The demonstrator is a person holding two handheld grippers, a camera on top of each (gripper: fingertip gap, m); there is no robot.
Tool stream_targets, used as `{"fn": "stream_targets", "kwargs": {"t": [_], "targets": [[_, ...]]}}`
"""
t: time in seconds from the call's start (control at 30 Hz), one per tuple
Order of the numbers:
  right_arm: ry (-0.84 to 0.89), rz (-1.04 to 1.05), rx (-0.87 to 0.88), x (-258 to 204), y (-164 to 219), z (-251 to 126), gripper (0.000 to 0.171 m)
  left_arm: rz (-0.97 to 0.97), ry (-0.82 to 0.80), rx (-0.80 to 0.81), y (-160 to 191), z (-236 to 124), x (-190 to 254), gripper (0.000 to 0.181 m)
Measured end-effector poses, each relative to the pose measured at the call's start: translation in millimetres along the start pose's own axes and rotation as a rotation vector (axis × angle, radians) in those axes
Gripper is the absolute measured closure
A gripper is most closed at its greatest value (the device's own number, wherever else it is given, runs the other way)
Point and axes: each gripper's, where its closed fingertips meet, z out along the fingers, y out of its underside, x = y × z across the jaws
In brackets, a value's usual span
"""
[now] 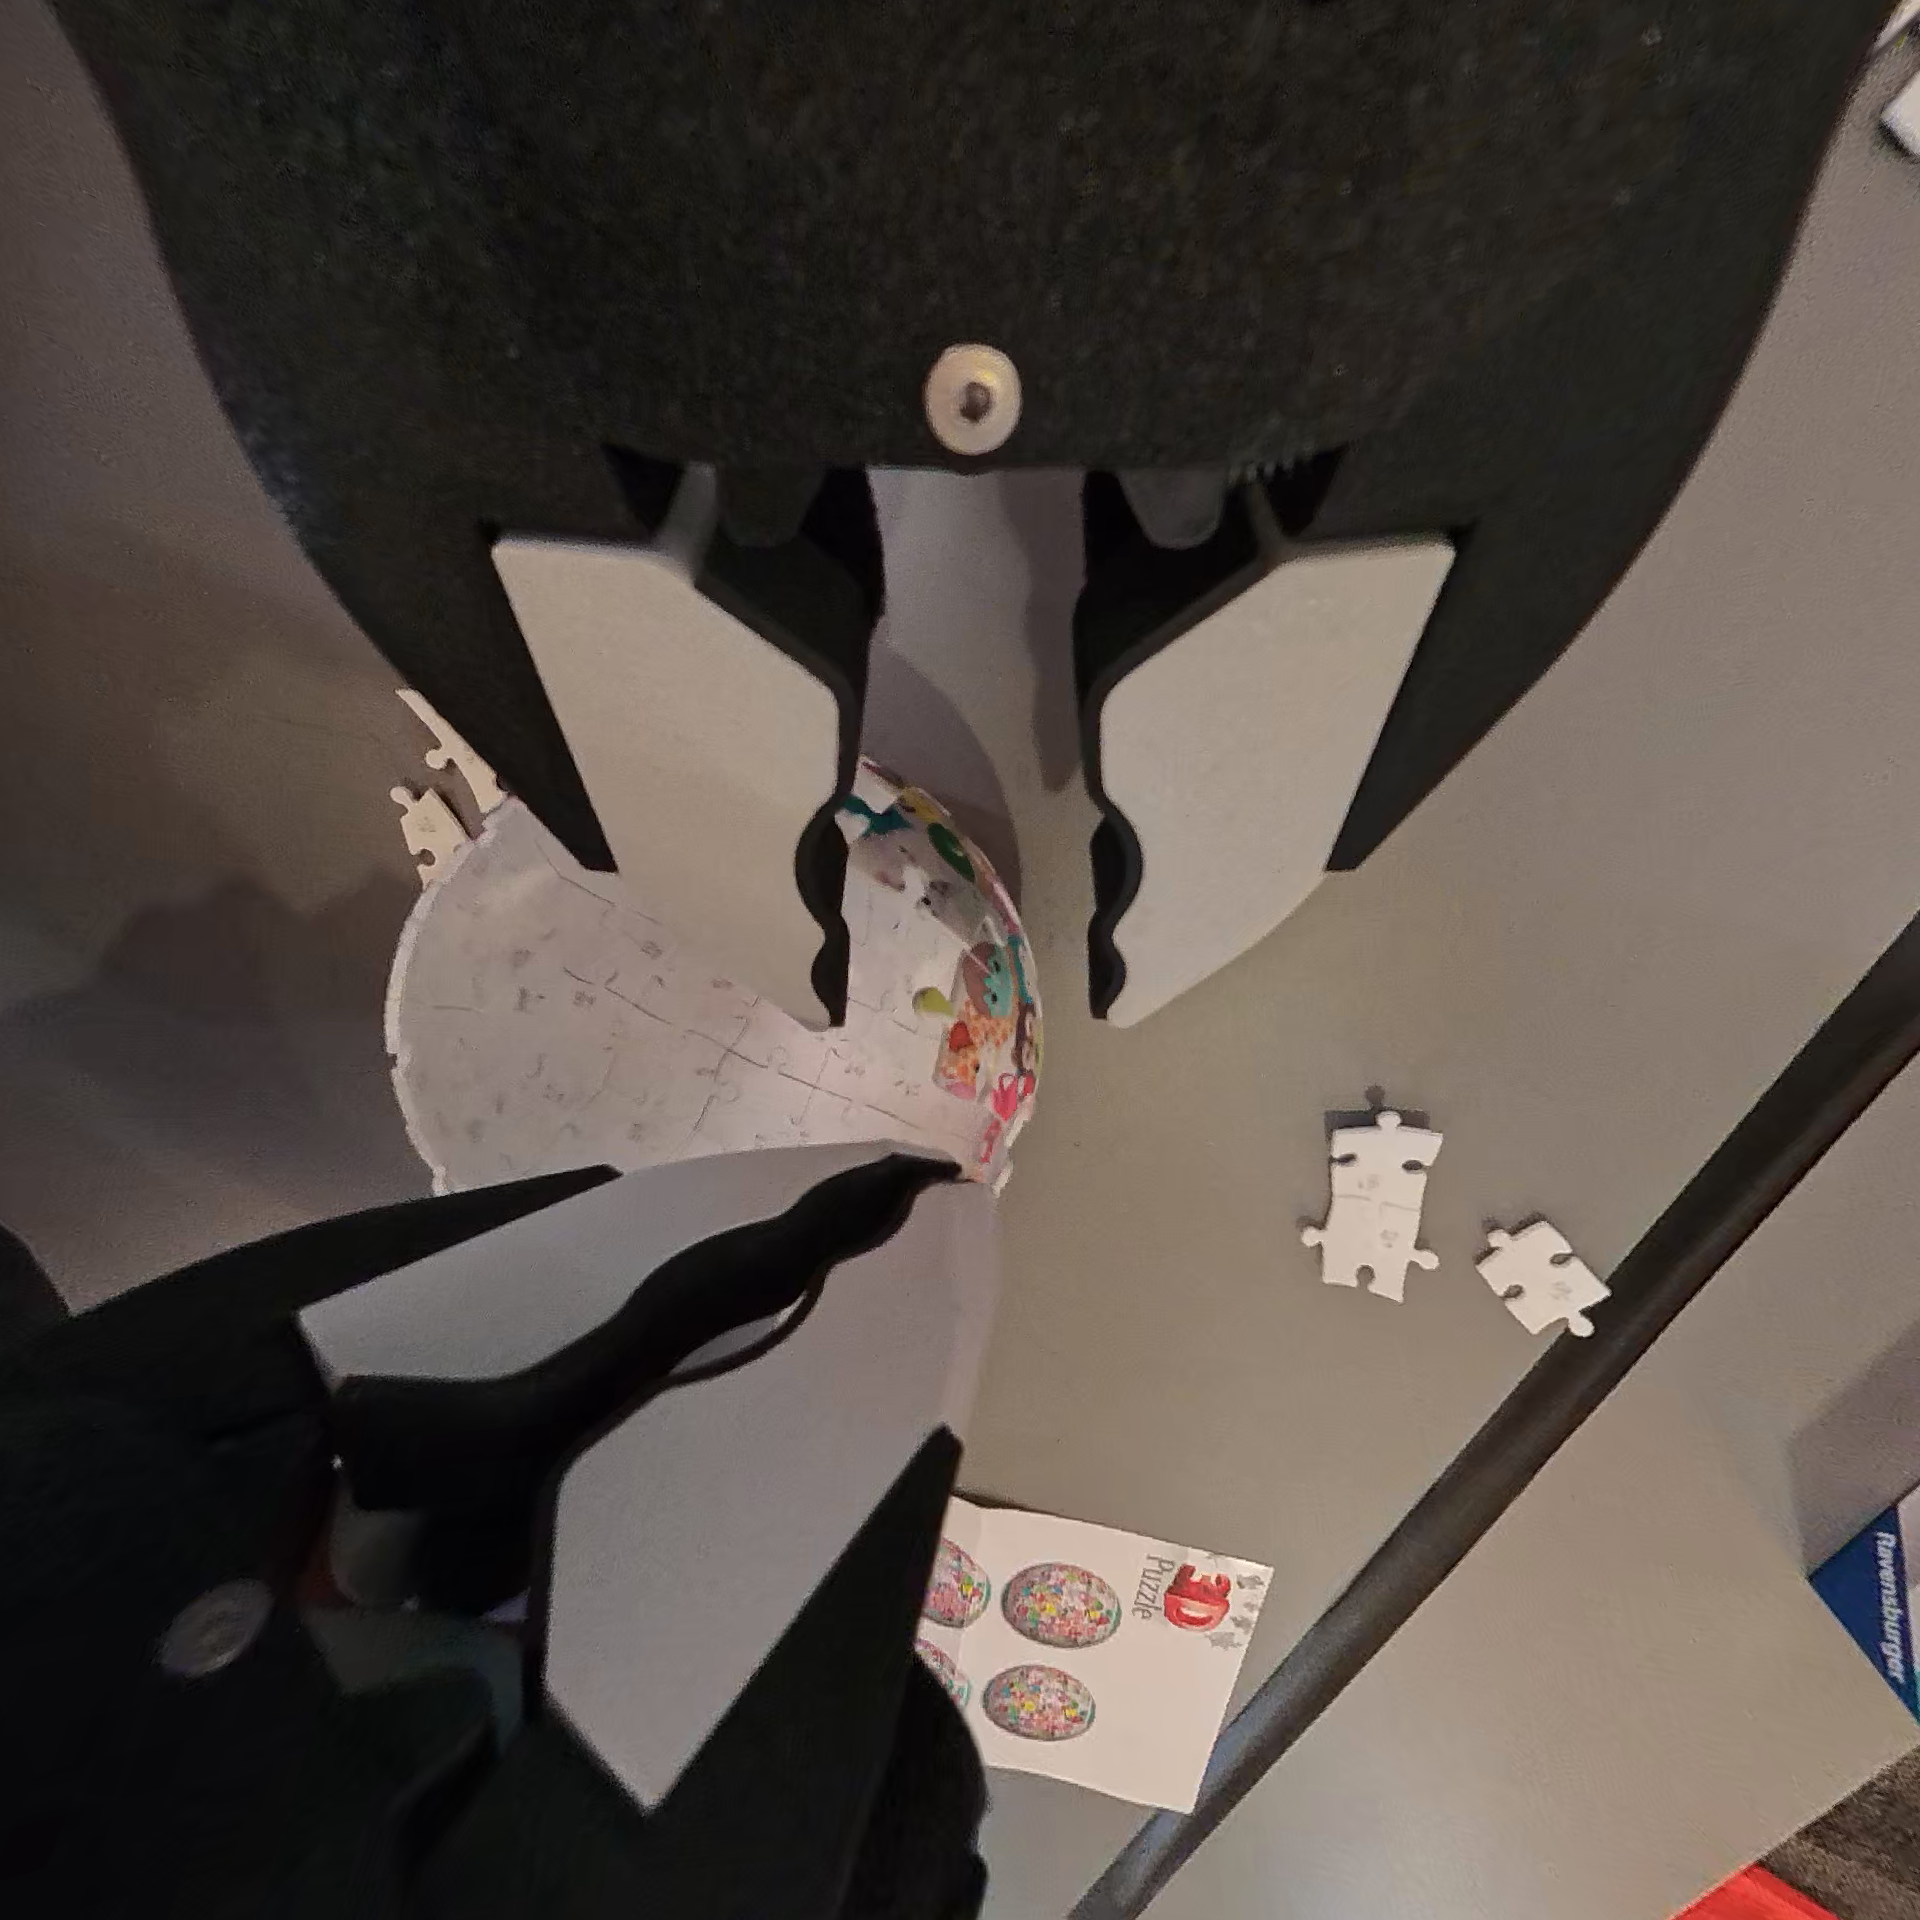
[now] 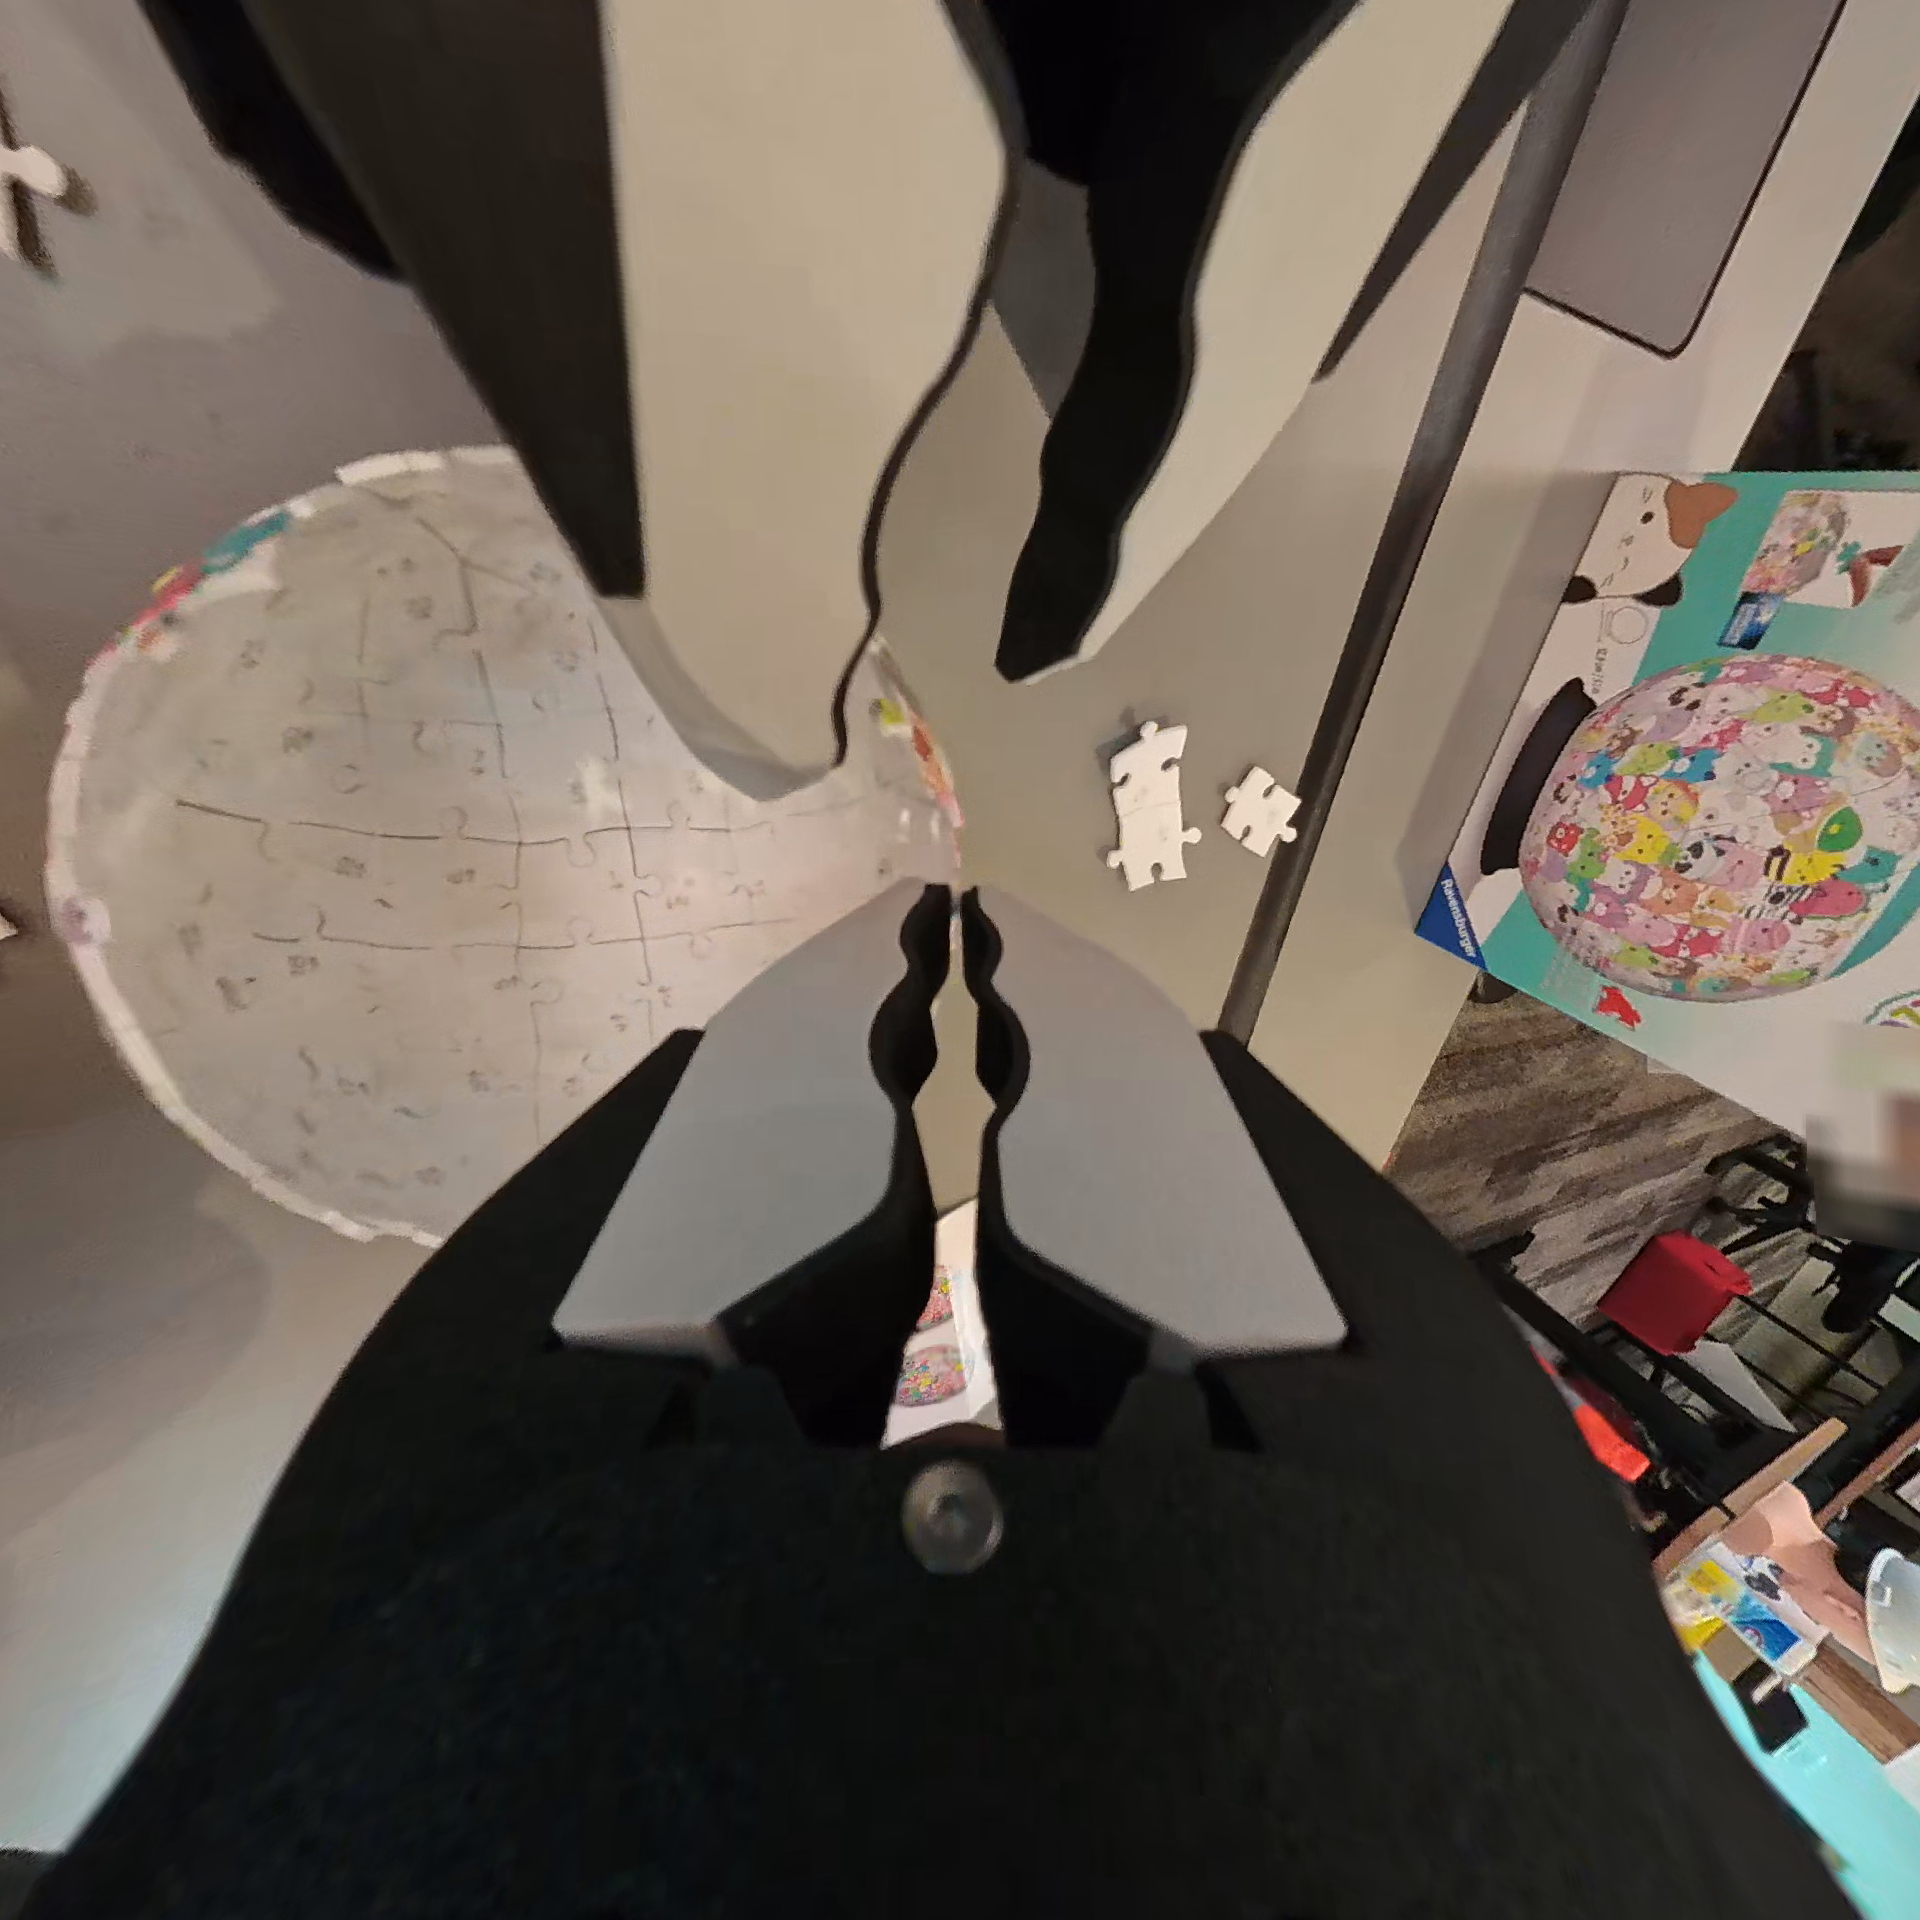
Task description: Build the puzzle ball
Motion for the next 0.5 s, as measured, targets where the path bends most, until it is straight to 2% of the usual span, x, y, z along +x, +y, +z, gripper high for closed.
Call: {"fn": "stream_targets", "kwargs": {"t": [0.5], "targets": [[0.010, 0.027, 0.057, 0.7, -2.3, 4.3, 0.169, 0.009, 0.017, -0.050, 0.9, 12.8, -0.5, 0.149]]}}
